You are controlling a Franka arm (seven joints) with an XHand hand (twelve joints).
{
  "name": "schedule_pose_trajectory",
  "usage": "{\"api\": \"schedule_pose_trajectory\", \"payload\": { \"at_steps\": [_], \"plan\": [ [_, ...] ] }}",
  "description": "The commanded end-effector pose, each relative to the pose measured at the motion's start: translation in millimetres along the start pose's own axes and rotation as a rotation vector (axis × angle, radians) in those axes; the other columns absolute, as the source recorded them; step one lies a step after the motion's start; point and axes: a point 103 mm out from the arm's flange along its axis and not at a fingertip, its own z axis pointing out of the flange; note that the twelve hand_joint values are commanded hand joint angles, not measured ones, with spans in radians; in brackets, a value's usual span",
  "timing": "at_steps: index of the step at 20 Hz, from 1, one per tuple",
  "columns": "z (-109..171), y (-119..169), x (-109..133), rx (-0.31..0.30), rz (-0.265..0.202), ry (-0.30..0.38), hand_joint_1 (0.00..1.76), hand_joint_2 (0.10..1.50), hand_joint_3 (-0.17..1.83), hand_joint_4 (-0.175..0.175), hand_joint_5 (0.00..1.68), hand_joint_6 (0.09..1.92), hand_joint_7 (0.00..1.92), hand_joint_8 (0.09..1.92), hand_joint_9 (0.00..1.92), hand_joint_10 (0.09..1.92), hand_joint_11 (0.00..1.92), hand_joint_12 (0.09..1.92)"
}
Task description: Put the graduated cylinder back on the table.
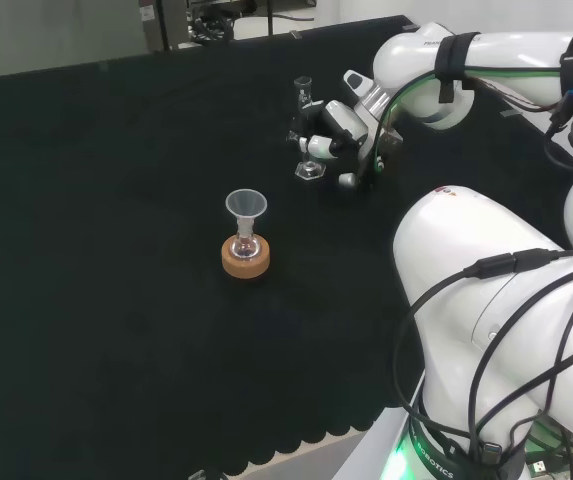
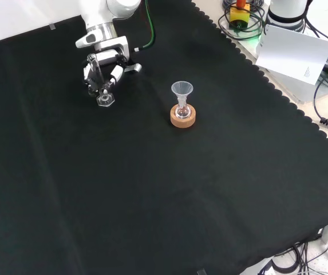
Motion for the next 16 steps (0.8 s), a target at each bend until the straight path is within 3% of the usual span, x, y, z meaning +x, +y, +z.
{"api": "schedule_pose_trajectory", "payload": {
  "at_steps": [1, 4, 8, 12, 16],
  "plan": [
    [0, -3, -3, 0.013, -0.008, 0.087, 1.01, 1.12, -0.04, -0.042, 0.82, 0.9, 0.89, 0.47, 1.24, 0.09, 0.87, 1.04],
    [-2, -4, -4, 0.01, -0.012, 0.103, 0.96, 1.11, -0.15, -0.054, 0.71, 0.73, 0.76, 0.58, 1.15, 0.09, 0.73, 1.14],
    [-10, -8, -10, -0.006, -0.013, 0.121, 0.93, 1.09, -0.17, -0.055, 0.66, 0.69, 0.71, 0.6, 1.1, 0.09, 0.65, 1.19],
    [-13, -5, -3, -0.013, -0.022, 0.1, 0.9, 1.06, -0.17, -0.059, 0.58, 0.65, 0.67, 0.6, 1.07, 0.09, 0.61, 1.22],
    [-23, 2, 9, -0.011, -0.028, 0.075, 0.87, 1.02, -0.17, -0.062, 0.46, 0.55, 0.5, 0.63, 0.97, 0.09, 0.55, 1.26]
  ]
}}
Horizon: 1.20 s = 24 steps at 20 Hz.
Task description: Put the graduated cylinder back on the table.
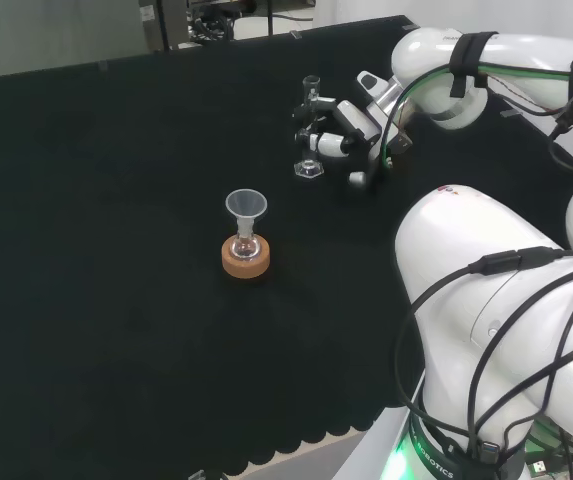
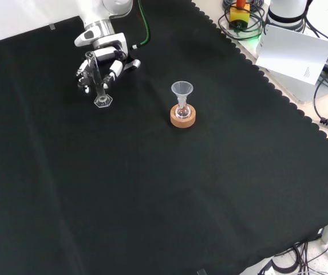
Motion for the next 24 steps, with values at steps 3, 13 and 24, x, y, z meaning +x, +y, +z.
{"api": "schedule_pose_trajectory", "payload": {
  "at_steps": [3, 13, 24],
  "plan": [
    [-25, 6, 20, 0.02, -0.011, -0.056, 0.84, 1.0, -0.17, -0.062, 0.41, 0.45, 0.34, 0.65, 0.84, 0.09, 0.44, 1.31],
    [-92, -24, 50, -0.003, 0.062, -0.177, 0.79, 0.96, -0.17, -0.052, 0.33, 0.15, 0.11, 0.68, 0.65, 0.09, 0.25, 1.4],
    [-147, -57, 131, -0.019, 0.042, -0.358, 0.75, 0.95, -0.17, -0.055, 0.27, 0.09, 0.05, 0.68, 0.6, 0.09, 0.21, 1.43]
  ]
}}
